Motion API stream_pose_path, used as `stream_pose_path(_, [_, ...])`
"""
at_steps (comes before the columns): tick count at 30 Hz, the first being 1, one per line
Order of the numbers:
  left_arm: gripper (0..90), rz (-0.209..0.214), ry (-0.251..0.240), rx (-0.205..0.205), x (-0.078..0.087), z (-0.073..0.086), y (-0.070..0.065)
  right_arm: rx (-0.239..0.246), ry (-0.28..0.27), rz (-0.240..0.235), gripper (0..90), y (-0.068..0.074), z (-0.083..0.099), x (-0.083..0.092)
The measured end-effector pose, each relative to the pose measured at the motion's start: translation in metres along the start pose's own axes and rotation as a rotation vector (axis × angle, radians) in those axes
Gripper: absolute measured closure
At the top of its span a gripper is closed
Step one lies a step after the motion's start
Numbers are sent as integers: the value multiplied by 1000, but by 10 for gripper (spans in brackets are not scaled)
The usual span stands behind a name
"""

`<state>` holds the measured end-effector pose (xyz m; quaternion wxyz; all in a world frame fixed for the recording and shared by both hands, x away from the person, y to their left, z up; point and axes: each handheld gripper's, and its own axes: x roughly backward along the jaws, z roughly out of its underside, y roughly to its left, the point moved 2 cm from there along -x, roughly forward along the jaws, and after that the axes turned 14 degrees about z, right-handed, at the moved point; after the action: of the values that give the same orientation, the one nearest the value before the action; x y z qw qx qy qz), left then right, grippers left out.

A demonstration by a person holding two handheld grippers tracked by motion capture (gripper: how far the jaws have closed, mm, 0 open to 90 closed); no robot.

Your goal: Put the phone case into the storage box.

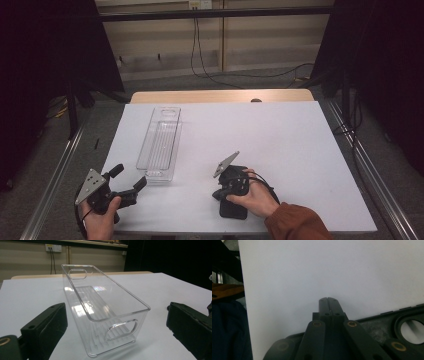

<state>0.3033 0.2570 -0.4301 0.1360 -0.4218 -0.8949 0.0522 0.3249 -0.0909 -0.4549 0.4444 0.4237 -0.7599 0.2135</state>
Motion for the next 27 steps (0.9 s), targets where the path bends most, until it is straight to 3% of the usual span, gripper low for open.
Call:
stream_pose_path(7, [34,2,0,2,-1,0,0,-54,-6,4,900,-8,20,12])
stream_pose_path(15, [34,2,2,3,-1,0,0,-77,-2,14,900,-10,32,20])
stream_pose_path(27, [34,1,3,-1,-3,-1,0,-150,-67,55,900,-21,54,41])
